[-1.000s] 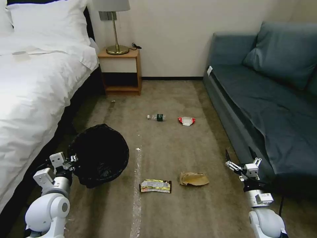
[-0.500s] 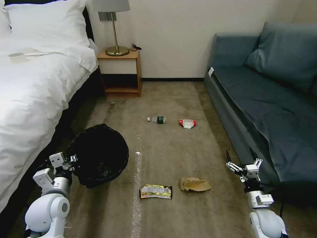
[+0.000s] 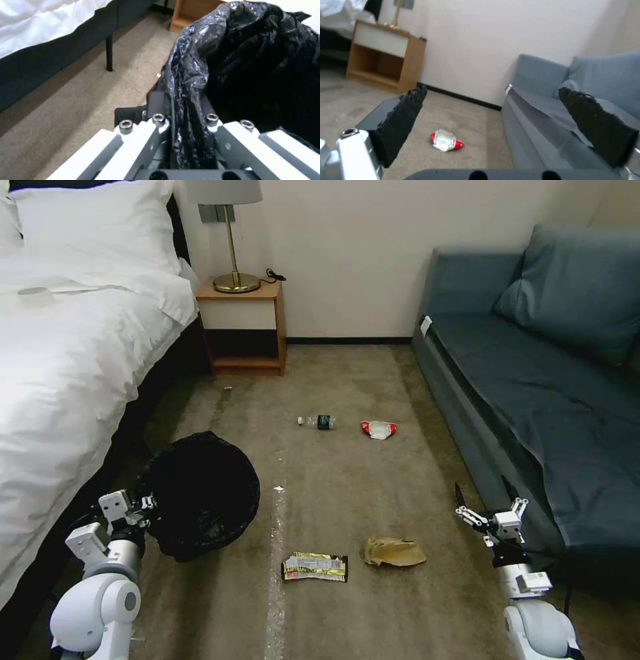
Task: Pick up the trash bin, then pick up the garbage on the floor and place it into the trash bin.
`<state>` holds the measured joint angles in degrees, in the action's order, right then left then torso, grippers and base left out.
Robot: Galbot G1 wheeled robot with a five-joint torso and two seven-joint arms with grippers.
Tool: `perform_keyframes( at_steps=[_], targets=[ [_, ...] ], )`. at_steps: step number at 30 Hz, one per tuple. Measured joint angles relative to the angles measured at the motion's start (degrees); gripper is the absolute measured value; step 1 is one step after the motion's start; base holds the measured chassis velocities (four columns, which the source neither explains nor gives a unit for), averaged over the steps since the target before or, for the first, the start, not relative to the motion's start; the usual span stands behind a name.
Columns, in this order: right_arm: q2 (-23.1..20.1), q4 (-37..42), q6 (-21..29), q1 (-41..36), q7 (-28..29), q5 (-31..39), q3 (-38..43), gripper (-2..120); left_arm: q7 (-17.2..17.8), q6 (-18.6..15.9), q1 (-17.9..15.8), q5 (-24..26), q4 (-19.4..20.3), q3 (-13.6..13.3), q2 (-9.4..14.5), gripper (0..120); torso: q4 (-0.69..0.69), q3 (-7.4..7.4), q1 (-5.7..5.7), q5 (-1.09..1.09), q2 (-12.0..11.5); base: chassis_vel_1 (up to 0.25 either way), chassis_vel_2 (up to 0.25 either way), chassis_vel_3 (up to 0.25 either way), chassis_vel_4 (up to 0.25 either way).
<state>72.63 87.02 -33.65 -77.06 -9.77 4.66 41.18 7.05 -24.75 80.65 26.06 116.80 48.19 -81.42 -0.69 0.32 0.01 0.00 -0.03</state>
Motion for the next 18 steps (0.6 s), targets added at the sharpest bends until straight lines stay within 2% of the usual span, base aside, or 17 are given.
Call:
perform_keyframes(
  at_steps=[2, 3, 5, 6, 7, 8, 9, 11, 14, 18],
  targets=[
    [-3.0, -2.2, 0.0, 1.7, 0.4, -1.8, -2.3, 100, -0.2, 0.3, -0.2, -0.2, -0.6, 0.0, -0.2, 5, 0.00, 0.01, 0.00, -0.02, 0.0, 0.000, 0.000, 0.000, 0.000],
    [-3.0, -2.2, 0.0, 1.7, 0.4, -1.8, -2.3, 100, -0.2, 0.3, -0.2, -0.2, -0.6, 0.0, -0.2, 5, 0.00, 0.01, 0.00, -0.02, 0.0, 0.000, 0.000, 0.000, 0.000],
    [-6.6, -4.3, 0.4, 3.4, 0.2, -2.7, -4.8, 100, -0.6, 0.7, -0.3, -0.5, -1.1, 0.1, -0.4, 5, 0.01, 0.01, 0.00, 0.04, 0.0, 0.000, 0.000, 0.000, 0.000],
    [-6.6, -4.3, 0.4, 3.4, 0.2, -2.7, -4.8, 100, -0.6, 0.7, -0.3, -0.5, -1.1, 0.1, -0.4, 5, 0.01, 0.01, 0.00, 0.04, 0.0, 0.000, 0.000, 0.000, 0.000],
    [-9.5, -5.9, 0.7, 5.1, -0.3, -3.1, -6.5, 100, -0.8, 1.0, -0.3, -0.6, -1.5, 0.2, -0.5, 5, 0.00, 0.00, 0.00, -0.03, 0.0, 0.000, 0.000, 0.000, 0.000],
    [-9.5, -5.9, 0.7, 5.1, -0.3, -3.1, -6.5, 100, -0.8, 1.0, -0.3, -0.6, -1.5, 0.2, -0.5, 5, 0.00, 0.00, 0.00, -0.03, 0.0, 0.000, 0.000, 0.000, 0.000],
    [-12.0, -7.3, 1.2, 6.7, -1.0, -3.3, -8.3, 100, -1.1, 1.2, -0.4, -0.8, -2.1, 0.2, -0.7, 5, 0.00, 0.01, 0.01, 0.01, 0.0, 0.000, 0.000, 0.000, 0.000],
    [-15.1, -9.3, 2.3, 9.2, -3.8, -3.3, -10.7, 100, -1.6, 1.8, -0.4, -1.5, -3.1, 0.2, -1.1, 5, 0.01, 0.01, 0.01, -0.03, 0.0, 0.000, 0.000, 0.000, 0.000],
    [-16.7, -10.9, 2.9, 10.7, -6.6, -3.4, -12.4, 100, -1.8, 2.2, -0.3, -1.9, -3.6, 0.1, -1.5, 5, 0.01, 0.01, 0.00, -0.02, 0.0, 0.000, 0.000, 0.000, 0.000],
    [-19.9, -16.0, 2.0, 14.3, -13.9, -3.9, -17.5, 100, -2.1, 2.7, -0.3, -2.9, -3.8, 0.0, -2.4, 5, 0.01, 0.01, 0.00, 0.00, 0.0, 0.000, 0.000, 0.000, 0.000]
  ],
)
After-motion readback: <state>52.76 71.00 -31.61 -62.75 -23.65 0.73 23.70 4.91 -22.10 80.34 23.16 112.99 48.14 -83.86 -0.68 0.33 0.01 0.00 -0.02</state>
